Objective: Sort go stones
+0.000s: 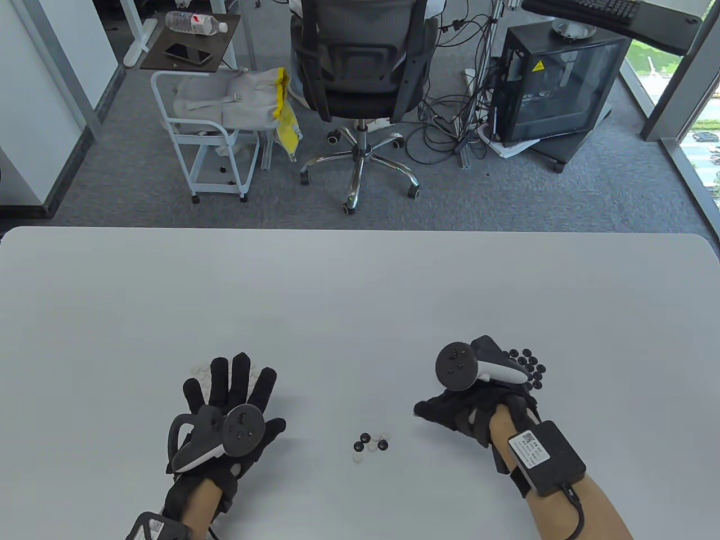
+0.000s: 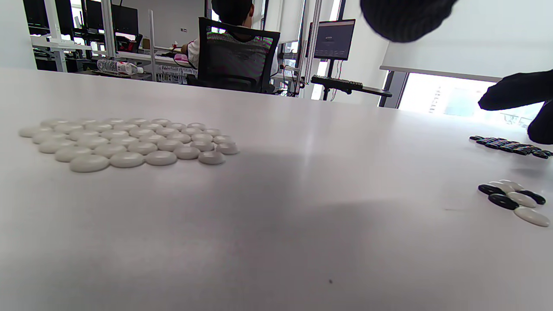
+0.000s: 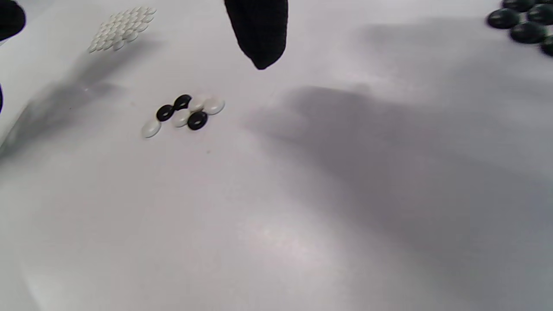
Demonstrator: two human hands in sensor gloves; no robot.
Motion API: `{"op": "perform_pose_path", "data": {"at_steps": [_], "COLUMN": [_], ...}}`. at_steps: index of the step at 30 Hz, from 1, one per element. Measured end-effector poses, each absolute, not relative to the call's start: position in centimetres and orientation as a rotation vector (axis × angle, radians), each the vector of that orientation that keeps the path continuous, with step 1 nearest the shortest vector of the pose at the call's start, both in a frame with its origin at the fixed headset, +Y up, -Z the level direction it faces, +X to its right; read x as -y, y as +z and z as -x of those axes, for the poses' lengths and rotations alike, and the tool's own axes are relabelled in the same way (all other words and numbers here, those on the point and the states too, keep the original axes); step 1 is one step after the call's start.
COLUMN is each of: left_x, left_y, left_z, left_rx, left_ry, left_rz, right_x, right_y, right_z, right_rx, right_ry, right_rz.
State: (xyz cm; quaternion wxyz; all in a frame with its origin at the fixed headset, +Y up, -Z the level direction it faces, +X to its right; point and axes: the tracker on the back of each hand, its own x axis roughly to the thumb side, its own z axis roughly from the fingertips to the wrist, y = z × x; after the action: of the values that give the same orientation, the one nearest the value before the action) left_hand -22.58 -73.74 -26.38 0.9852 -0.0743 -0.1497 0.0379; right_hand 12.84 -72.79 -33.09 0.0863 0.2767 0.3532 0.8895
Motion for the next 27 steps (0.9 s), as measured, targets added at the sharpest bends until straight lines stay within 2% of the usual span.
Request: {"op": "perform_pose_path", "data": {"at_steps": [7,15,21,27], "left_x": [73.7,73.8,73.8,73.9], "left_y": [-26.4,-26.4,-26.4,-26.4], "left_z": [22.6,22.6,22.6,22.6], "left_rx": [0.305,0.309,0.31,0.303], "left_ry": [0.079,0.077,0.073,0.072], "left_rz": [0.141,0.142,0.15,0.154], "right_x": [74.6,76.5,76.4,75.3], "right_y": [-31.5,-31.1,-30.7,-31.1], "right_z": [-8.6,-8.1,-10.2,-16.1], "right_rx": [-1.137,-1.191,-1.199,-1.205], "right_ry": [2.568,2.509,2.554,2.751], "right_rz": [-1.004,-1.01,-0.979,-0.767]}}
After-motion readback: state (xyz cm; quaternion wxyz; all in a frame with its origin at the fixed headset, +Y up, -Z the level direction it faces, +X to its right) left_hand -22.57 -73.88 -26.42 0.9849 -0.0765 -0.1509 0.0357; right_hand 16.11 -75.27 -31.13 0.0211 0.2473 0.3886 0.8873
